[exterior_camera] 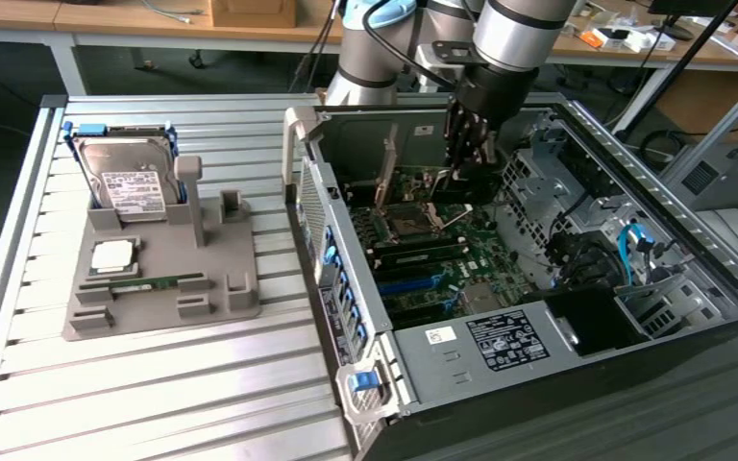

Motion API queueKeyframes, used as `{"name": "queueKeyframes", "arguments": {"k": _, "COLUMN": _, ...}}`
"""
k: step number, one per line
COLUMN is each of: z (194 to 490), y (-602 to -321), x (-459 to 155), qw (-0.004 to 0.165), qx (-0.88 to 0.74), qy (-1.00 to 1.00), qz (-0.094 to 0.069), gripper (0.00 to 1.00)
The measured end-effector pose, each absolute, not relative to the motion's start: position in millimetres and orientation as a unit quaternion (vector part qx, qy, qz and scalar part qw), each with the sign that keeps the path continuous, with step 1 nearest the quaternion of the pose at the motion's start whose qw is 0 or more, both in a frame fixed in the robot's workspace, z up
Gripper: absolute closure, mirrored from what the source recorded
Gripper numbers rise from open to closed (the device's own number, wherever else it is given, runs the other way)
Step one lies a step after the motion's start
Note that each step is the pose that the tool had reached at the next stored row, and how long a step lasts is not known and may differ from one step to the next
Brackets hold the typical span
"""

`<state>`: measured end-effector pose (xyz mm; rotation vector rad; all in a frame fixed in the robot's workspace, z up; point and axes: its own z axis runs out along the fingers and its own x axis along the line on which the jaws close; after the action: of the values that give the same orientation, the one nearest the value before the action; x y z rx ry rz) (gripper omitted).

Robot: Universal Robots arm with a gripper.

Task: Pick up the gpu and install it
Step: 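Insert the gpu into the slot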

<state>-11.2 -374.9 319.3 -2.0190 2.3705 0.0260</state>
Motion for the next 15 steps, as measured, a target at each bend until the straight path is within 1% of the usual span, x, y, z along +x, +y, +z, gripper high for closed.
{"name": "queueKeyframes", "arguments": {"k": 15, "z": 319.1, "y": -374.8, "x": -11.2, "qw": 0.014, "qx": -0.663, "qy": 0.749, "qz": 0.009, "gripper": 0.73}}
